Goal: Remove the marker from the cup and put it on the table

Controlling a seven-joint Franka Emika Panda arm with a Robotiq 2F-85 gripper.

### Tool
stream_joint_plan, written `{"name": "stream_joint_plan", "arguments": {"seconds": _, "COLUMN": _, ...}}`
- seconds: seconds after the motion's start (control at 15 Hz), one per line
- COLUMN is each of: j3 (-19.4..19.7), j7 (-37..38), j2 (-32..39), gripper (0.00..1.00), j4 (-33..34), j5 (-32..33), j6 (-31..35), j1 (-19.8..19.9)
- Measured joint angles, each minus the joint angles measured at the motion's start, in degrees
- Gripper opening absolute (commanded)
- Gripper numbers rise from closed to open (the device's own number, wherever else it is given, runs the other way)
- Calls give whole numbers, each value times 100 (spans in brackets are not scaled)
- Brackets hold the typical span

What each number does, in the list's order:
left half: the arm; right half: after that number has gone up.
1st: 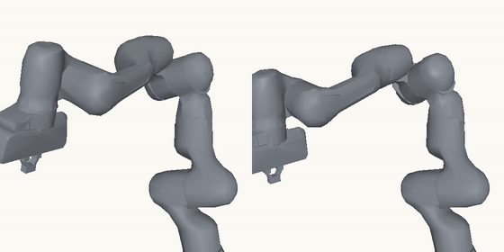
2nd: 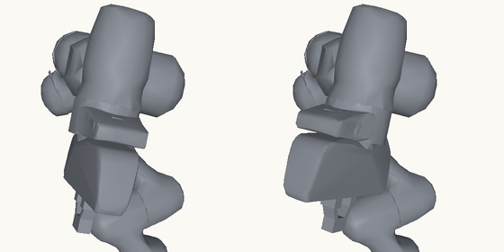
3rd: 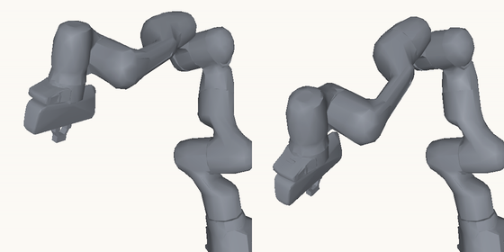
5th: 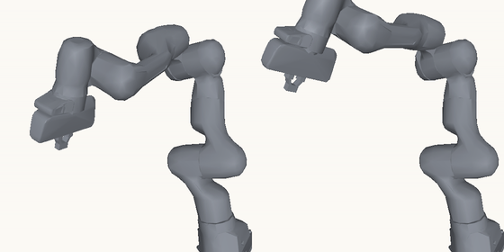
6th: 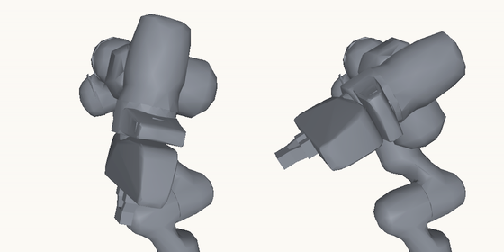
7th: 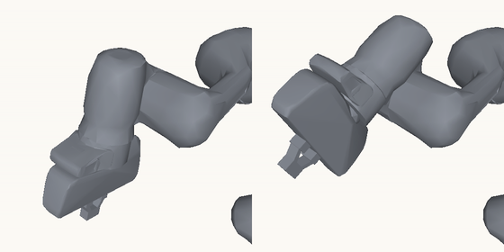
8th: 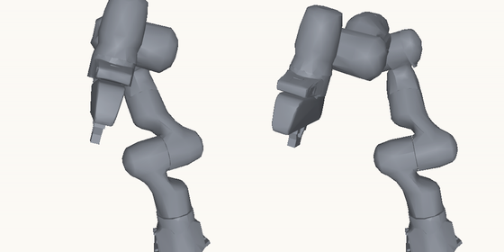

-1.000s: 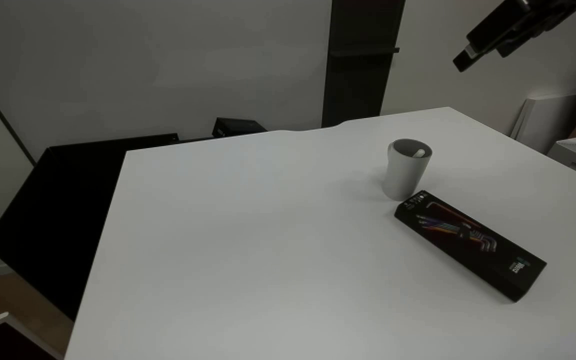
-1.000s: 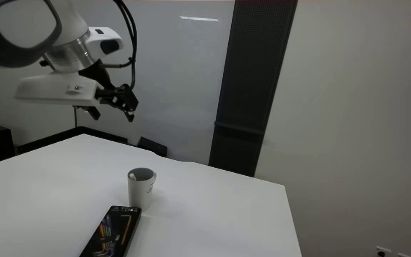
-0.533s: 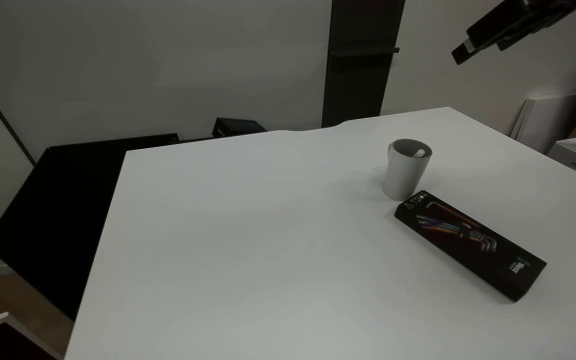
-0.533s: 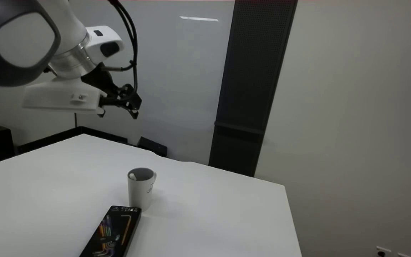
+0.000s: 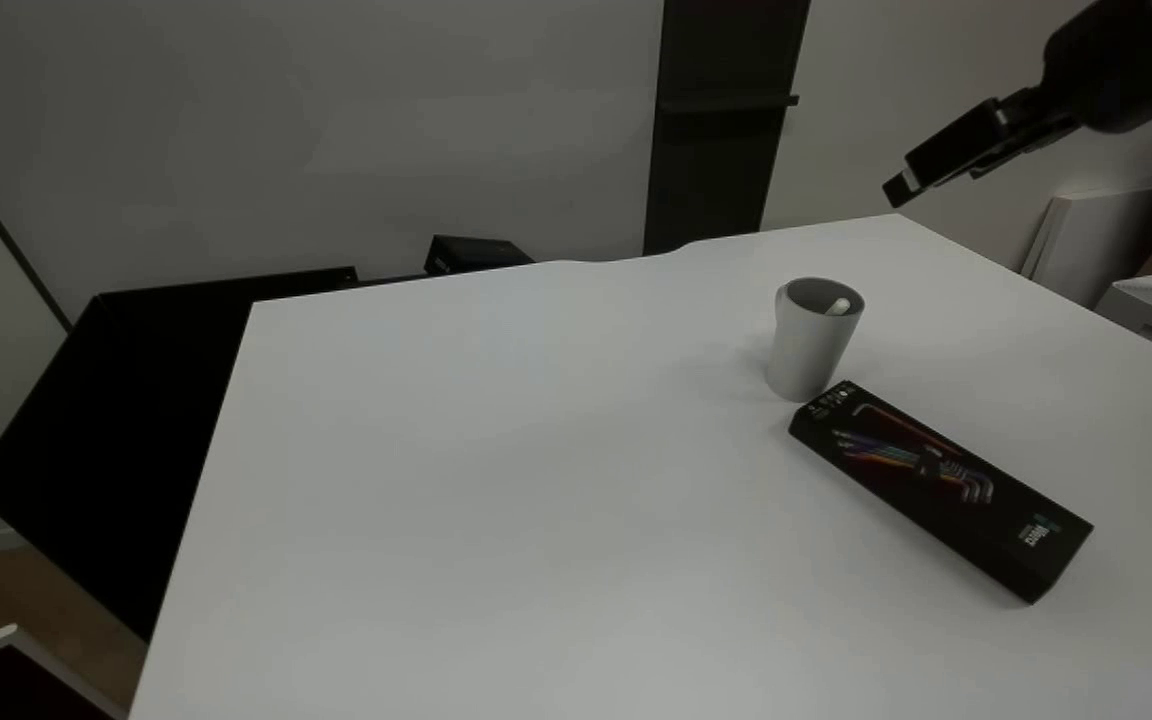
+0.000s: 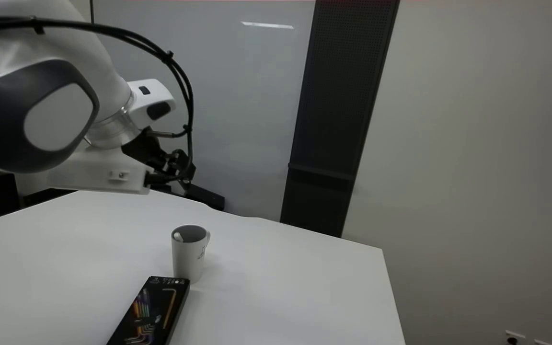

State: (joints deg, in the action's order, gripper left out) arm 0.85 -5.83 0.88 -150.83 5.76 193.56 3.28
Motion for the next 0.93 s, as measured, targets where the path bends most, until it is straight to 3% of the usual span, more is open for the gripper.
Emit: {"name": "stream_joint_plan", "arguments": {"seconds": 0.93, "j3": -13, "j7": -99, "j2": 1606, "gripper": 100, "j4": 1087, "j5": -1, "j6": -104, "j1": -52}}
